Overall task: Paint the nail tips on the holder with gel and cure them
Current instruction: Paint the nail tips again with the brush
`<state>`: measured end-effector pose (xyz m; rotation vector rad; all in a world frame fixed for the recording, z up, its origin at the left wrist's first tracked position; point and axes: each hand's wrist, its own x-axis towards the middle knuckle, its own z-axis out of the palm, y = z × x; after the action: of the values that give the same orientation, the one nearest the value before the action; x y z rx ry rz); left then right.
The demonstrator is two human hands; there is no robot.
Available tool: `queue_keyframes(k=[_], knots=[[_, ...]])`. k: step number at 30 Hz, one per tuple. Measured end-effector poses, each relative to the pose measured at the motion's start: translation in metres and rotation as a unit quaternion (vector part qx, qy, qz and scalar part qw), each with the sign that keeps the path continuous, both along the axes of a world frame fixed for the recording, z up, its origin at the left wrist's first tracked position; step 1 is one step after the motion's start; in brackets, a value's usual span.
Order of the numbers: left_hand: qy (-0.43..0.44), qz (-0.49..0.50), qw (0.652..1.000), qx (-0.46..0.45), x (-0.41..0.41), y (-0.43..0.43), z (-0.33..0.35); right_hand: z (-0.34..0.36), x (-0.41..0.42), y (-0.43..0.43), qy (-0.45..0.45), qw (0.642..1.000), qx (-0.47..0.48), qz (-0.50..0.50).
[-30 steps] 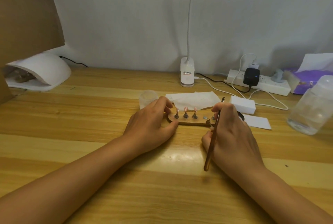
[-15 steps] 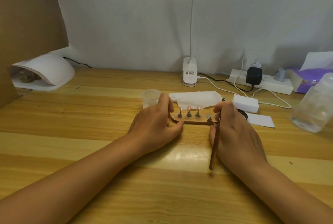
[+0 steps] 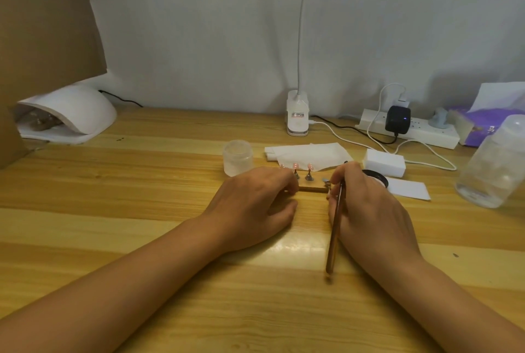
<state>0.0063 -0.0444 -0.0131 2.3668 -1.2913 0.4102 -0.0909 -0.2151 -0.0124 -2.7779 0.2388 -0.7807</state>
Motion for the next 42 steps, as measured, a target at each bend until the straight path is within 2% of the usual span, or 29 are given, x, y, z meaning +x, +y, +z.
queue_keyframes(k=[6, 9, 15, 20, 23, 27, 34, 42], knots=[[0.007, -0.003, 1.0, 0.012, -0.001, 0.0, 0.001, -0.001, 0.002, -0.003, -0.003, 1.0, 0.021, 0.012], [-0.026, -0.003, 1.0, 0.008, -0.004, -0.002, 0.001, -0.002, 0.002, -0.003, 0.0, 0.999, 0.025, 0.028], [-0.027, -0.003, 1.0, -0.002, -0.007, -0.007, -0.002, -0.004, 0.004, -0.005, -0.028, 0.994, 0.043, 0.101], [0.046, -0.039, 0.998, -0.03, -0.012, -0.009, -0.001, -0.001, 0.006, -0.003, -0.097, 0.973, 0.123, 0.168], [0.067, -0.047, 0.995, -0.053, -0.015, -0.012, -0.001, 0.0, 0.006, -0.002, -0.109, 0.964, 0.154, 0.189], [0.08, -0.062, 0.991, -0.087, -0.013, -0.011, -0.002, 0.001, 0.005, 0.002, -0.101, 0.955, 0.185, 0.209], [0.144, -0.057, 0.977, -0.146, -0.002, -0.011, -0.006, 0.0, 0.007, 0.006, -0.064, 0.929, 0.292, 0.217], [0.175, -0.033, 0.974, -0.136, 0.003, -0.009, -0.008, 0.0, 0.009, 0.004, -0.035, 0.883, 0.416, 0.215]])
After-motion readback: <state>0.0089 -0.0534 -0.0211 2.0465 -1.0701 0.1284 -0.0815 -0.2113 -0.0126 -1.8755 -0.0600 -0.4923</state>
